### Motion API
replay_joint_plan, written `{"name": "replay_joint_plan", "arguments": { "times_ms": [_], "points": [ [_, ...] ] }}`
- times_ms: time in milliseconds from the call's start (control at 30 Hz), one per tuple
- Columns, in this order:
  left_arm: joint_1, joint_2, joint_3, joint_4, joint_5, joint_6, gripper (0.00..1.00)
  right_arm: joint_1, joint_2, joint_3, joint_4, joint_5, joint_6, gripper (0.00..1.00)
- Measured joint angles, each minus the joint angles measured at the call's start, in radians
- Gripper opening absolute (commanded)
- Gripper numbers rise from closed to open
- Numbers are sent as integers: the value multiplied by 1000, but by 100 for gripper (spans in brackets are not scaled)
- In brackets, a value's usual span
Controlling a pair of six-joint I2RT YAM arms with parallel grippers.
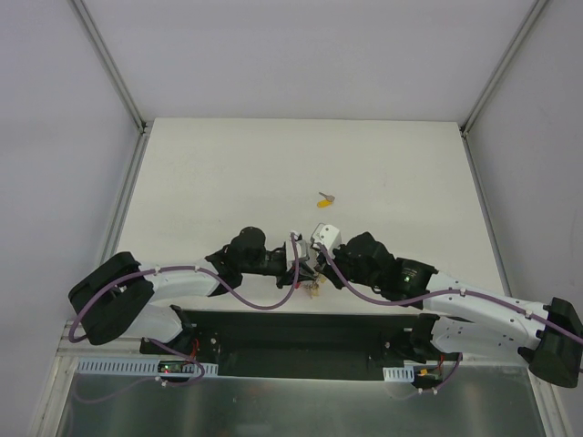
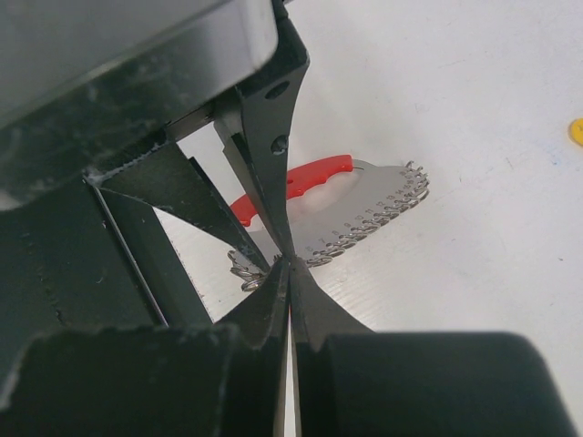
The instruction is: Put the keys on the keyring
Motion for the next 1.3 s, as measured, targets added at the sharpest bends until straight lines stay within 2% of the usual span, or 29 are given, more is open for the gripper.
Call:
{"name": "replay_joint_plan", "arguments": {
  "times_ms": [367,533,567,800,833,867,1067,1300],
  "points": [
    [0,4,5,17,22,-27,18,0,0,0,1,0,0,1],
    [0,14,10,28,38,-40,6,0,0,0,0,0,0,1],
    [0,19,11,28,43,-45,0,0,0,0,0,0,0,1],
    [0,42,14,23,55,-53,0,0,-1,0,8,6,3,1],
    [0,42,14,21,54,-53,0,0,-3,0,8,10,4,4],
    [0,42,14,20,53,-53,0,0,-5,0,8,13,6,14],
    [3,8,16,-27,42,-6,0,1,-22,0,-19,53,34,41],
    [3,-90,61,-187,32,155,0,-42,-50,0,-54,84,84,52]
  ]
}}
